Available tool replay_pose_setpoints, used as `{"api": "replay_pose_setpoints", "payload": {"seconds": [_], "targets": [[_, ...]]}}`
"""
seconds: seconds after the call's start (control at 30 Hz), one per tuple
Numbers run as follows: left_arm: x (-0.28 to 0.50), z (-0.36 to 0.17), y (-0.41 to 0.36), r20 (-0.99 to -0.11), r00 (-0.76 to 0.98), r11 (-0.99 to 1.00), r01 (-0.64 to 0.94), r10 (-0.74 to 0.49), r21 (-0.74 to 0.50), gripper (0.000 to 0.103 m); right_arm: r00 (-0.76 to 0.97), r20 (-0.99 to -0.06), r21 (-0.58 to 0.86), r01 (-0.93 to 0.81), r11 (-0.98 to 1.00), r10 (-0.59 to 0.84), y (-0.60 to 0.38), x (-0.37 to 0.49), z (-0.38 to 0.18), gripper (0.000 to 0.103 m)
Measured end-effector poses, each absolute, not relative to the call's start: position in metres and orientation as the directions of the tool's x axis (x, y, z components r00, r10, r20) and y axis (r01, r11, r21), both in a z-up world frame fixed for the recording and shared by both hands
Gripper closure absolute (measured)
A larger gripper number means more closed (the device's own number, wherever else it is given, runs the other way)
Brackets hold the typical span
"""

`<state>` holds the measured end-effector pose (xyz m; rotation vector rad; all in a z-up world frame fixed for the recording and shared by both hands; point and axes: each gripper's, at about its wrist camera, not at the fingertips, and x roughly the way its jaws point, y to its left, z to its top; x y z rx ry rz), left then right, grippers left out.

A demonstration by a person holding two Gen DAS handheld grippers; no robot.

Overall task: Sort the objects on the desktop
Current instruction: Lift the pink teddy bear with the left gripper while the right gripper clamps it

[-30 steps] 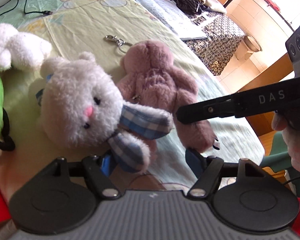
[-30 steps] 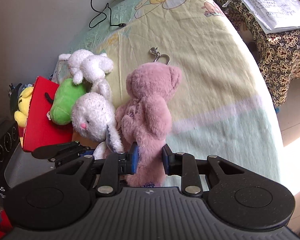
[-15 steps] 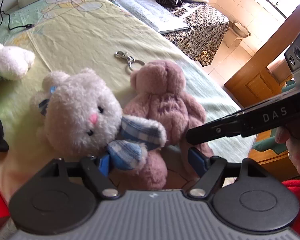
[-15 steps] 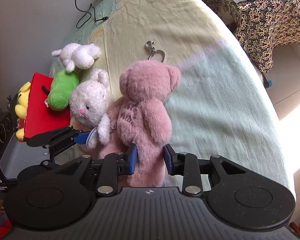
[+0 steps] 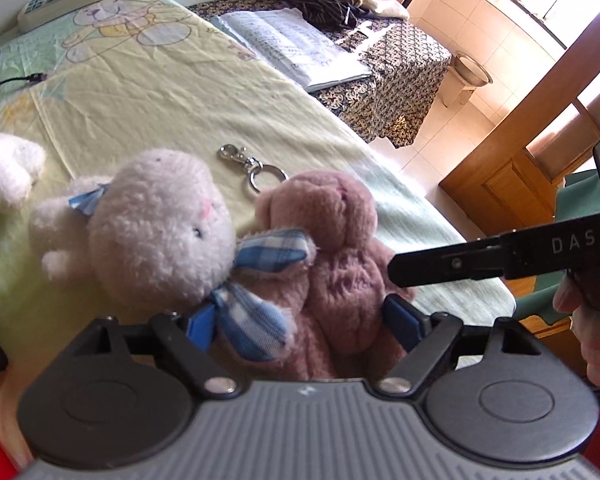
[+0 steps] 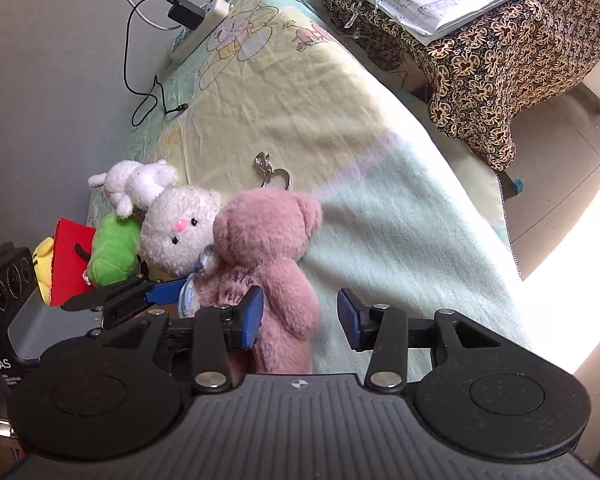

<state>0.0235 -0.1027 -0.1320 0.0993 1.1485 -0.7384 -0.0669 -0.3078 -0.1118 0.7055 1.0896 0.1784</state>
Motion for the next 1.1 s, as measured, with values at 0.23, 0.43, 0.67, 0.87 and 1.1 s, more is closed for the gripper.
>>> {"api": "replay_pose_setpoints", "payload": {"seconds": [0.23, 0.43, 0.67, 0.87, 1.1], "targets": [[0.013, -0.137, -0.094, -0.866, 0.123, 0.745, 0.576, -0.485, -0.335, 0.017, 0.486, -0.661, 0.720, 0.194, 0.667, 0.572, -0.306, -0.053, -0.127, 0.058], [0.007, -0.139, -0.102, -0.877, 0.128, 0.747, 0.589, -0.464, -0.309, 0.016, 0.447, -0.631, 0.754, 0.164, 0.636, 0.634, -0.288, -0.047, -0.126, 0.064], [-0.012, -0.134, -0.113, -0.890, 0.102, 0.692, 0.669, -0.445, -0.269, 0.015, 0.380, -0.652, 0.745, 0.160, 0.648, 0.656, -0.290, -0.069, -0.113, 0.069], [-0.039, -0.131, -0.129, -0.890, 0.012, 0.594, 0.749, -0.455, -0.294, 0.015, 0.350, -0.692, 0.713, 0.193, 0.674, 0.631, -0.298, -0.095, -0.106, 0.070], [-0.062, -0.126, -0.141, -0.890, -0.004, 0.532, 0.801, -0.455, -0.275, 0.017, 0.348, -0.713, 0.687, 0.171, 0.706, 0.609, -0.302, -0.116, -0.091, 0.072]]}}
